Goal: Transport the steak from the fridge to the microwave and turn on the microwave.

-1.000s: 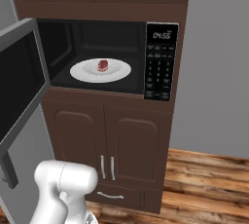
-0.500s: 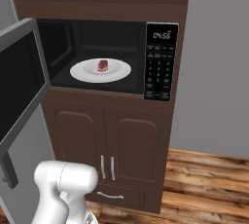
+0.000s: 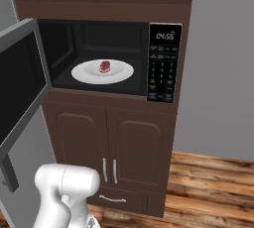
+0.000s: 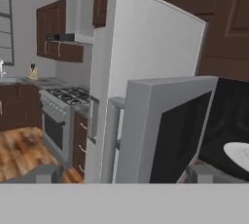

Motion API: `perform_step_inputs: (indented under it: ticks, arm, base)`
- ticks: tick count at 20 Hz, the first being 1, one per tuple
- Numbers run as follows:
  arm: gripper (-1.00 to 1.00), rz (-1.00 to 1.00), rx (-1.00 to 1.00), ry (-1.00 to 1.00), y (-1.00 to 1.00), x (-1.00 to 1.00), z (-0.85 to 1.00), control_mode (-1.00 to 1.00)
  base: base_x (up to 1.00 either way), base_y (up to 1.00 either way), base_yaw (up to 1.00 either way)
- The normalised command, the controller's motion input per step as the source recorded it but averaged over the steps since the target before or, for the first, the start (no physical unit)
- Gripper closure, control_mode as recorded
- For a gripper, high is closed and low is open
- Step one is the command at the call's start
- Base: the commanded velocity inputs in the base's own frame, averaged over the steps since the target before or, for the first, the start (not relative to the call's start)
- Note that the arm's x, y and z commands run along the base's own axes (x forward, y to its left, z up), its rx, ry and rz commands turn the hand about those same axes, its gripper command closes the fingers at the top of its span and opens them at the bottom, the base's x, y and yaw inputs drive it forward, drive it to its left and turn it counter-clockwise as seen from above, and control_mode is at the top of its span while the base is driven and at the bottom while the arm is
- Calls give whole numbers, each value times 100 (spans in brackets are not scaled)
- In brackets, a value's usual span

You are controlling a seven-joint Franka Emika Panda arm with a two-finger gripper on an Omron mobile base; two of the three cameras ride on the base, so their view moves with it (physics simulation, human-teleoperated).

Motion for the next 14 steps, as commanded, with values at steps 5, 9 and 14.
perform_step_inputs:
  ticks: [5, 9, 14]
  arm:
    - [-100, 0, 12, -18, 23, 6, -38, -100]
    - [-100, 0, 10, -16, 21, 12, -42, -100]
    - [-100, 0, 8, -14, 22, 17, -44, -100]
  base:
    - [0, 0, 0]
    - [0, 0, 0]
    - [0, 0, 0]
